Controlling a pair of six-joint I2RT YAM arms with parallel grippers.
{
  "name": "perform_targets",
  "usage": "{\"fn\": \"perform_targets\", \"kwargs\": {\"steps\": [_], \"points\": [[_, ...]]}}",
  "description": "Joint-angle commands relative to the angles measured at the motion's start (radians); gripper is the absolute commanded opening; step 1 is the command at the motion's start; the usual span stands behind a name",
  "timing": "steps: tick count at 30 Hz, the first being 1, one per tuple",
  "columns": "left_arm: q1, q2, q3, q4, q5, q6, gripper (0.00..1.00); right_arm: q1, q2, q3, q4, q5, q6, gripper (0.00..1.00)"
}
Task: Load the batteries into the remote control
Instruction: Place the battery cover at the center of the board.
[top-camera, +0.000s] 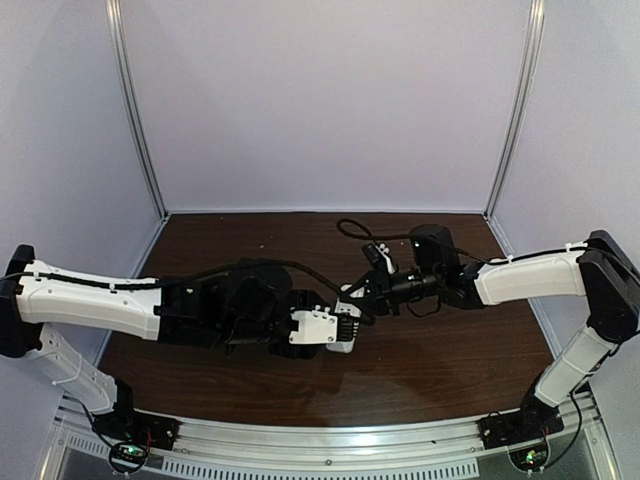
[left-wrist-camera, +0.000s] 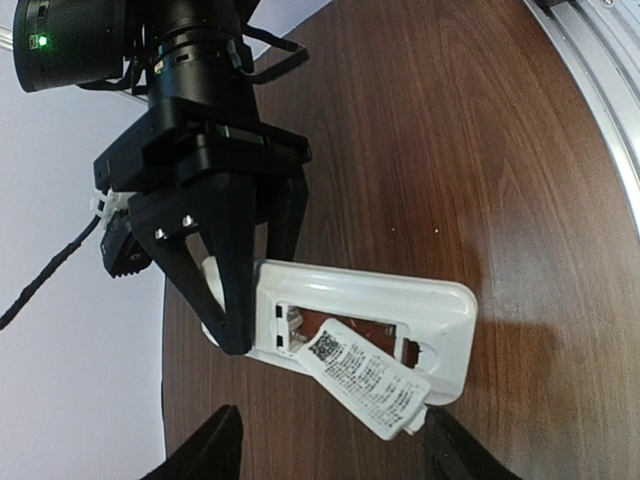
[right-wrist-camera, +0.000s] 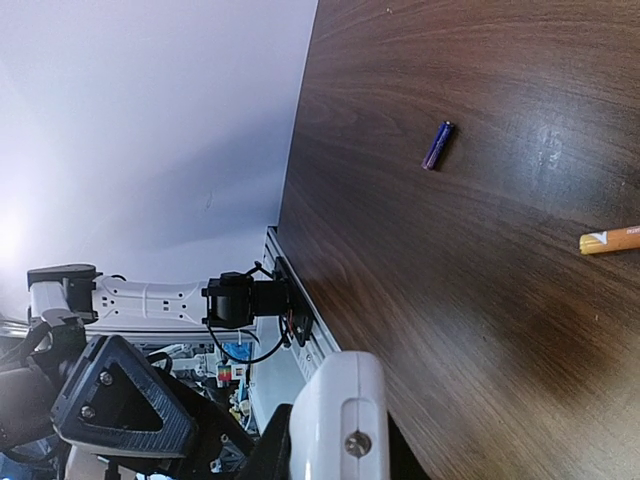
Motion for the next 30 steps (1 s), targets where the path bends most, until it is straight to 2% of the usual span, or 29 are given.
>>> {"fn": "perform_targets", "kwargs": {"steps": [1, 18, 24, 30], "points": [[0.007, 0.023, -0.013, 0.04, -0.028, -0.016, 0.66, -0.019, 0.002, 0.0, 0.029, 0.006, 0.007, 0.0], [0.096, -0.019, -0.182, 0.084, -0.002, -0.195, 0.67, -0.093, 0.125, -0.011, 0.011, 0.049, -0.114, 0.0], [0.245, -0.011, -0.118, -0.021, 0.029, -0.497, 0.69, -0.146, 0.061, -0.044, 0.02, 0.033, -0.144, 0.0], [0.394, 0.033, -0.052, -0.129, 0.18, -0.73, 0.67, -0.164, -0.034, -0.087, 0.025, 0.018, -0.194, 0.0]]}}
